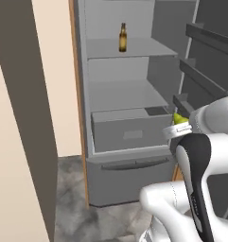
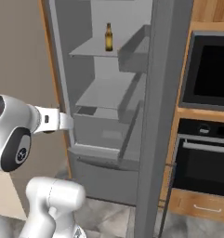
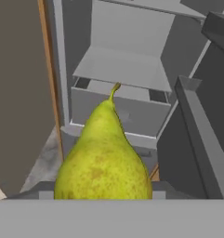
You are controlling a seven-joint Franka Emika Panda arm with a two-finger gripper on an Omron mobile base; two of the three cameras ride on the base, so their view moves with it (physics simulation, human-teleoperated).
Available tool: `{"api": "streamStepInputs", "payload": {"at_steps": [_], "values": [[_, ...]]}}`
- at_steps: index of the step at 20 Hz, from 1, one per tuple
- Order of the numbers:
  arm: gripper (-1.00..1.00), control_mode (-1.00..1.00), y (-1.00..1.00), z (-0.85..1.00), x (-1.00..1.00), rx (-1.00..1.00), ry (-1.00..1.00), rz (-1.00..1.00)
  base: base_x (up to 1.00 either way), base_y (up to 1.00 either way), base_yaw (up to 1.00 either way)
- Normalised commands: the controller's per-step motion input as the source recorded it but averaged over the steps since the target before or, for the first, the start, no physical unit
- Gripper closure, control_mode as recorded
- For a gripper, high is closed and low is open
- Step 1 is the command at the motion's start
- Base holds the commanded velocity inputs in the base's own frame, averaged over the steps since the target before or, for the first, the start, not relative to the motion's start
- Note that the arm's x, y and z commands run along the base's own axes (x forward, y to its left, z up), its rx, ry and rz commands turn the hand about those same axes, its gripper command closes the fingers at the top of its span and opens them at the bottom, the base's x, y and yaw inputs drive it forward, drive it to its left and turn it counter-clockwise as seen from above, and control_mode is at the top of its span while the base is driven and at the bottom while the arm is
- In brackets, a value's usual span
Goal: Place the beer on the top shelf of the fridge to keep it out of children's reach, and place the pear and orange on lower shelves for easy access.
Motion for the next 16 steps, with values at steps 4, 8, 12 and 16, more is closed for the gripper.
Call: {"api": "streamStepInputs", "payload": {"at_steps": [4, 8, 12, 16], "values": [[1.00, 1.00, 0.00, 0.00, 0.00, 0.00, 0.00, 0.00, 0.71, 0.20, -0.33], [1.00, 1.00, 0.00, 0.00, 0.00, 0.00, 0.00, 0.00, 0.68, 0.43, -0.26], [1.00, 1.00, 0.00, 0.00, 0.00, 0.00, 0.00, 0.00, 0.62, 0.44, -0.17], [1.00, 1.00, 0.00, 0.00, 0.00, 0.00, 0.00, 0.00, 0.58, 0.24, -0.11]]}}
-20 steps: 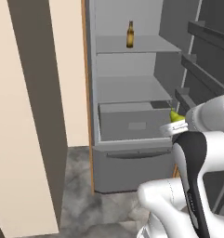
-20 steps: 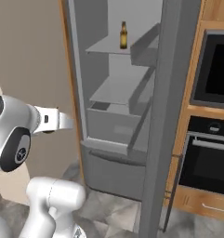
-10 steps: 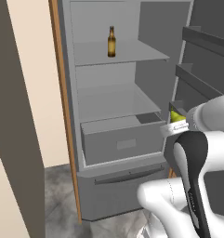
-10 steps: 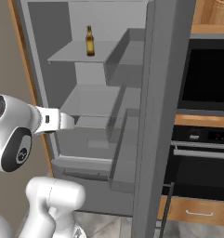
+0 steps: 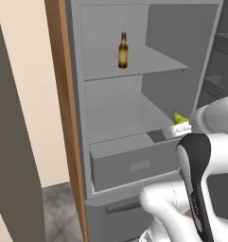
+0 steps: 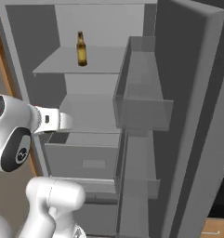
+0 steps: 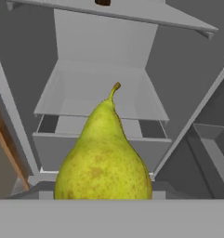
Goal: Place the beer on the top shelf of the fridge to keep it out of children's reach, and place the pear and orange on lower shelves for easy access.
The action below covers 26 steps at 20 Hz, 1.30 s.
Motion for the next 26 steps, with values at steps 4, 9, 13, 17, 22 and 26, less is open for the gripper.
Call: {"api": "streamStepInputs", "payload": {"at_steps": [4, 9, 13, 17, 22, 26], "values": [[1.00, -1.00, 0.00, -0.23, 0.33, 0.00, 0.00, -0.04, 0.29, 0.00, -0.04], [1.00, -1.00, 0.00, -0.56, 0.74, 0.00, 0.02, -0.07, 0.00, 0.00, 0.00], [1.00, -1.00, 0.00, -0.57, 0.73, 0.00, 0.05, -0.05, 0.00, 0.00, 0.00], [1.00, -1.00, 0.00, -0.61, 0.72, 0.00, 0.10, 0.00, 0.00, 0.00, 0.00], [1.00, -1.00, 0.00, -0.53, 0.74, 0.00, 0.09, 0.00, 0.00, 0.00, 0.00], [1.00, -1.00, -0.01, -0.29, 0.68, 0.01, 0.08, 0.00, 0.00, 0.00, 0.00]]}}
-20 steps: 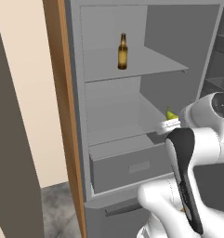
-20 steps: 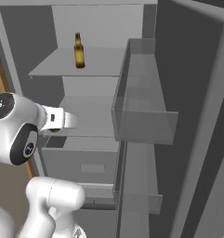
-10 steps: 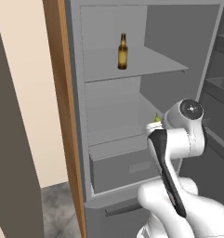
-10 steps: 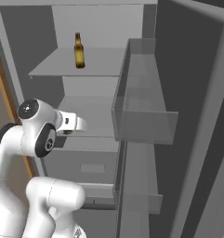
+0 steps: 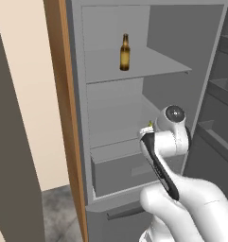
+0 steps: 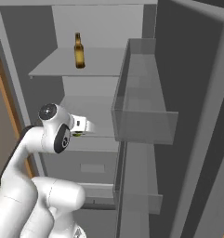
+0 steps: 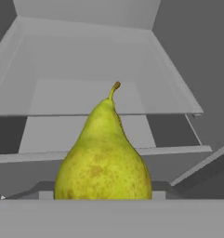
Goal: Place the beer on the top shelf of the fridge to keep it out of children's reach, and place the pear and orange on lower shelves for easy access.
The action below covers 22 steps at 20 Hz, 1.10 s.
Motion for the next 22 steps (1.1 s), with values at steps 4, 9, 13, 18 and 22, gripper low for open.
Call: {"api": "streamStepInputs", "payload": {"at_steps": [4, 9, 13, 18, 22], "values": [[1.00, -1.00, 0.00, -0.13, 0.72, 0.03, 0.06, 0.00, 0.00, 0.00, 0.00], [1.00, -1.00, 0.00, -0.30, 0.77, 0.02, 0.08, 0.00, 0.00, 0.00, 0.00], [1.00, -1.00, 0.00, -0.39, 0.75, 0.00, 0.05, 0.00, 0.00, 0.00, 0.00], [1.00, -1.00, 0.00, -0.49, 0.75, 0.00, 0.00, 0.00, 0.00, 0.00, 0.00], [1.00, -1.00, 0.00, -0.43, 0.79, 0.00, 0.00, 0.00, 0.00, 0.00, 0.00]]}}
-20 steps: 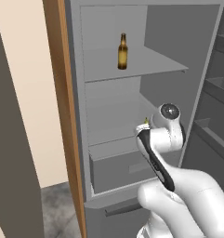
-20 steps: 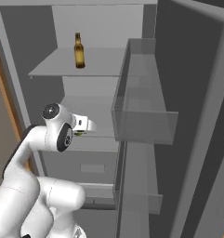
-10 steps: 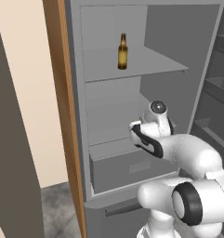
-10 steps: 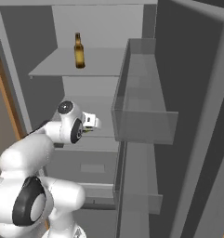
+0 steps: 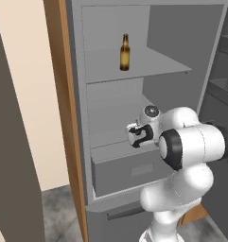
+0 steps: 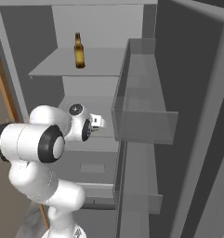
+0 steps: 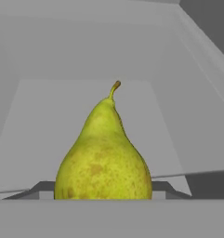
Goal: Place the beer on the top shelf of the fridge to keep it out of children's reach, and place the pear and orange on lower shelves for easy access.
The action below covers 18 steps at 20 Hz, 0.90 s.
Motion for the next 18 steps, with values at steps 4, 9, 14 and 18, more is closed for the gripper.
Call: {"api": "streamStepInputs", "payload": {"at_steps": [4, 9, 14, 18], "values": [[1.00, -1.00, 0.00, -0.23, 0.82, 0.02, 0.00, 0.00, 0.00, 0.00, 0.00], [1.00, -1.00, 0.00, -0.03, 0.86, 0.02, 0.00, 0.00, 0.00, 0.00, 0.00], [-1.00, -1.00, 0.00, 0.00, 0.85, 0.00, 0.00, 0.00, 0.00, 0.00, 0.00], [-1.00, -1.00, 0.00, 0.00, 0.64, 0.00, 0.00, 0.00, 0.00, 0.00, 0.00]]}}
